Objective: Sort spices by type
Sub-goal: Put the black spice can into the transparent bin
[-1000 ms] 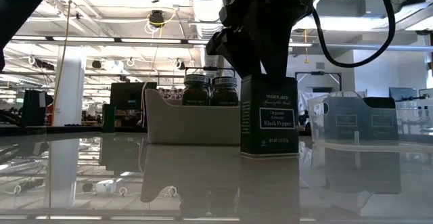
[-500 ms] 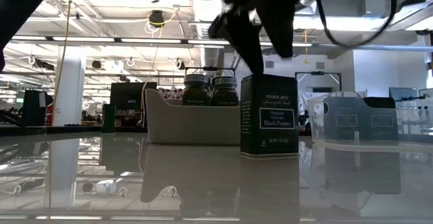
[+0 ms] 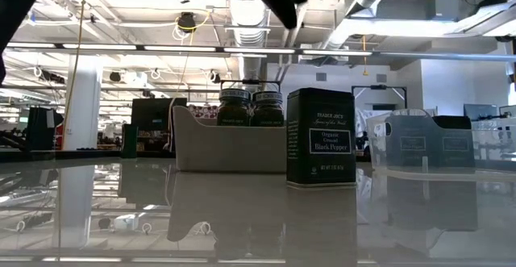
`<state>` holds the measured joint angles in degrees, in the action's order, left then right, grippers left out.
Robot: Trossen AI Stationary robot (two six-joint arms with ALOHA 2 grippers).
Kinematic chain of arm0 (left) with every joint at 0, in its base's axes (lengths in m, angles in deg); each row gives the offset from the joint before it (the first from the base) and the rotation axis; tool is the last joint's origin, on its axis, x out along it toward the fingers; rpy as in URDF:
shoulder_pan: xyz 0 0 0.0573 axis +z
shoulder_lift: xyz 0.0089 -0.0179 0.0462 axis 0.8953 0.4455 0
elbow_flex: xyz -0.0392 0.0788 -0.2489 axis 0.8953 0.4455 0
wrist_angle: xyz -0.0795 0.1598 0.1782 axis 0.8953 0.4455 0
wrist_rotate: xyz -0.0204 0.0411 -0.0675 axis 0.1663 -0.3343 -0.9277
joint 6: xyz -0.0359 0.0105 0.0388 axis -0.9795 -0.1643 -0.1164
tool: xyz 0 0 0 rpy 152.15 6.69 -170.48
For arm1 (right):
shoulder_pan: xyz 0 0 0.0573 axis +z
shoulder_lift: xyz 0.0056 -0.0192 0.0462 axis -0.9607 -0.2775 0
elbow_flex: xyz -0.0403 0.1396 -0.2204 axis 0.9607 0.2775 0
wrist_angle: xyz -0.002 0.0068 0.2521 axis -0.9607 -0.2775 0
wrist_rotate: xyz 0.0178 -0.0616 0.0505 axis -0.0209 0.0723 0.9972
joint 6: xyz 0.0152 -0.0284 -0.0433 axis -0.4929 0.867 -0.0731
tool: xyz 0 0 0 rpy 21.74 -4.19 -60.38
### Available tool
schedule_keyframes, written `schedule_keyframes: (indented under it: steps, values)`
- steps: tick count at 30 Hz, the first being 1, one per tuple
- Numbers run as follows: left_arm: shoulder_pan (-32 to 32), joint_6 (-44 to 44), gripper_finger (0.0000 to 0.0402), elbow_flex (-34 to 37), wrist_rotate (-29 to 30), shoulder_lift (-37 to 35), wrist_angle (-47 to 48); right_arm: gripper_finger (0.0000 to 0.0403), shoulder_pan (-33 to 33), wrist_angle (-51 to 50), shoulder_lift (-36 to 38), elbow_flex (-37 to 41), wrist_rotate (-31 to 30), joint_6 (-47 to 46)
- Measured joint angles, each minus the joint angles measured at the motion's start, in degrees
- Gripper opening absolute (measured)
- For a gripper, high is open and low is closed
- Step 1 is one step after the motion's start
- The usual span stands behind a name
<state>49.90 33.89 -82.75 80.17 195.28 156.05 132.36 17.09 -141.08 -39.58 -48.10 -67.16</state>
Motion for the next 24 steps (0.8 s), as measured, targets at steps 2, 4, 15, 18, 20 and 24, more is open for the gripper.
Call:
schedule_keyframes:
  steps: [2,4,15,18,20,24]
  values:
    - [-0.07,1.73,0.0235,0.12,0.05,-0.97,0.10,0.0291,-1.45,1.51,0.00,0.00,-0.22,1.43]
    - [-0.11,3.77,0.0235,2.01,0.19,-2.52,-1.24,0.0291,-2.84,3.41,0.00,0.00,-1.02,4.90]
    - [0.02,2.61,0.0235,45.75,0.01,-27.36,-30.93,0.0291,-14.59,16.20,0.00,0.00,-0.50,31.24]
    - [0.02,-0.59,0.0235,59.62,0.01,-38.03,-39.11,0.0291,-19.45,21.24,0.00,0.00,3.87,39.61]
    - [0.02,-2.62,0.0235,67.65,0.00,-45.36,-42.99,0.0291,-23.05,25.48,0.00,-0.01,7.11,46.86]
    - [-0.16,-6.62,0.0235,80.06,0.06,-59.01,-47.14,0.0291,-30.21,30.56,-0.04,-1.03,12.63,58.65]
